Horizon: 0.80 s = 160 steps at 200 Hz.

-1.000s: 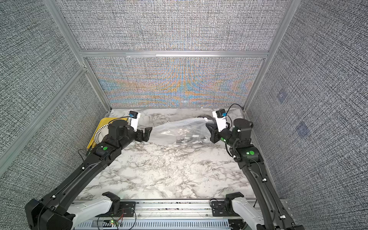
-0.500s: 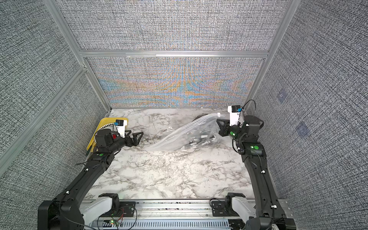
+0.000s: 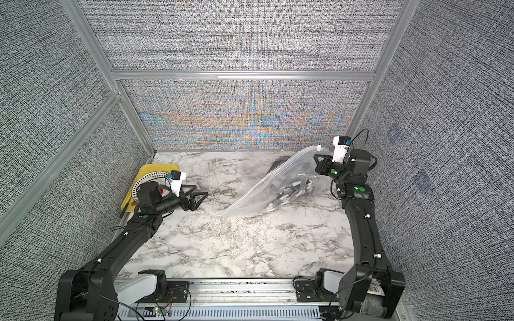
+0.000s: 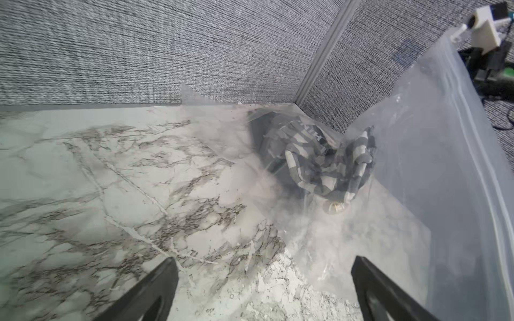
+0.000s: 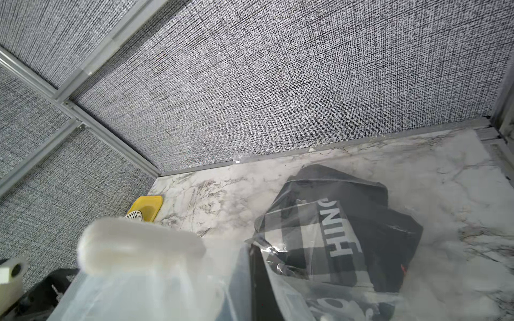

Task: Place the folded shirt into the vacuum bag
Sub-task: Adjust the vacuum bag at the center of the board.

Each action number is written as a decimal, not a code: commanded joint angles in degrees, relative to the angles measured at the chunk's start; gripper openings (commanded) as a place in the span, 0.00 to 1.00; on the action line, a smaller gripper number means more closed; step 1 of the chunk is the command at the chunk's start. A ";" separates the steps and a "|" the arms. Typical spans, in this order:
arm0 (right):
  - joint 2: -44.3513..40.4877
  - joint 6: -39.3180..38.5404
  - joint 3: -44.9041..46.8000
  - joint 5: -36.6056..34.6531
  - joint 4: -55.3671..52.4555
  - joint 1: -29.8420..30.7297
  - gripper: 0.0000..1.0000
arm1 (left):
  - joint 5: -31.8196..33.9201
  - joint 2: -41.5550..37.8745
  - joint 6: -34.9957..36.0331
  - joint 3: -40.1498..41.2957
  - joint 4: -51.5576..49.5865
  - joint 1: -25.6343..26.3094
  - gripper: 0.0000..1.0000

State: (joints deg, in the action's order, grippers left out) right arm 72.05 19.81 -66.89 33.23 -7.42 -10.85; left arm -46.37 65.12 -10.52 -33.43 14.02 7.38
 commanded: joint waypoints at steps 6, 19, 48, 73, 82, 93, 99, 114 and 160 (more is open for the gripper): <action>3.75 2.70 -3.64 -1.07 4.10 -0.31 0.00 | 3.59 -0.50 0.68 1.77 2.44 8.53 1.00; 5.63 2.94 -5.41 -0.77 3.39 -0.52 0.00 | 7.76 -1.73 1.83 1.94 -0.68 13.10 1.00; 8.20 3.21 -7.49 0.36 3.82 -0.66 0.00 | 14.35 -11.92 0.96 5.97 -3.43 16.30 1.00; 9.46 3.48 -8.15 1.17 3.82 -0.66 0.00 | 15.33 -16.53 0.14 7.84 -3.91 19.23 1.00; 9.42 3.40 -7.97 1.14 3.84 -0.65 0.00 | 15.09 -15.54 0.16 7.64 -3.96 20.75 1.00; 9.14 3.35 -7.60 1.00 3.99 -0.74 0.00 | 13.78 -13.08 0.64 6.97 -4.19 22.59 0.99; 9.06 3.30 -7.38 0.91 3.98 -0.74 0.00 | 13.20 -11.60 0.83 6.51 -4.25 23.90 0.99; 8.73 3.21 -7.07 0.88 4.08 -0.75 0.00 | 14.37 -8.26 2.45 4.56 -6.50 27.60 0.97; 7.95 3.57 -6.06 1.18 4.52 -0.85 0.00 | 22.44 -0.45 3.57 0.84 -2.29 34.98 0.92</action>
State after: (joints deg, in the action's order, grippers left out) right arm 80.66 23.16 -73.19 33.91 -6.09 -11.64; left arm -29.30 61.60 -8.69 -30.76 7.99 40.62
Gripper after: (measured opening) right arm 0.050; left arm 0.959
